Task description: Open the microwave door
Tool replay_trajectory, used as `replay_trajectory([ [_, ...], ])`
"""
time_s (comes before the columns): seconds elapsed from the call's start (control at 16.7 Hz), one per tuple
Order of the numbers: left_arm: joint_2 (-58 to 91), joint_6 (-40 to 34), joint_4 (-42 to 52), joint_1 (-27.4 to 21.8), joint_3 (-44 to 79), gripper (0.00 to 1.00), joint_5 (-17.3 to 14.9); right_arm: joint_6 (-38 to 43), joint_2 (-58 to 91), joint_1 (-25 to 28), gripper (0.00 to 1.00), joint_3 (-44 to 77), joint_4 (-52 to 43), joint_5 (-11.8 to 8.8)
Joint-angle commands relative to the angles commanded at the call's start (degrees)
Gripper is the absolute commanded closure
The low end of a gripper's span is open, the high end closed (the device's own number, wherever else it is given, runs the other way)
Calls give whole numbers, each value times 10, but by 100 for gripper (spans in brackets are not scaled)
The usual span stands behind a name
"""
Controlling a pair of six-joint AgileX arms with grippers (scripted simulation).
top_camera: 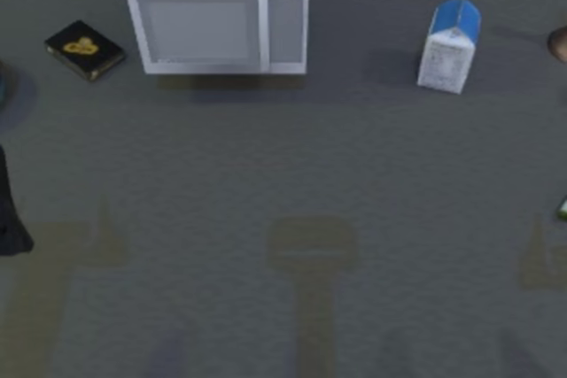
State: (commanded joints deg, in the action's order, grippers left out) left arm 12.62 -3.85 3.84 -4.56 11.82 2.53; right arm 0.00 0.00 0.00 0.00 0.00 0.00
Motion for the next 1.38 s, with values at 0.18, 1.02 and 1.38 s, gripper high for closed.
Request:
replay_trajectory([
  [0.18,143,-34,44,-41,122,0,26,0,0,0,0,0,0,0],
  [1.02,941,-212,292,-260,764,0,163,0,0,0,0,0,0,0],
  [1.38,1054,-246,313,-295,874,0,183,0,0,0,0,0,0,0],
])
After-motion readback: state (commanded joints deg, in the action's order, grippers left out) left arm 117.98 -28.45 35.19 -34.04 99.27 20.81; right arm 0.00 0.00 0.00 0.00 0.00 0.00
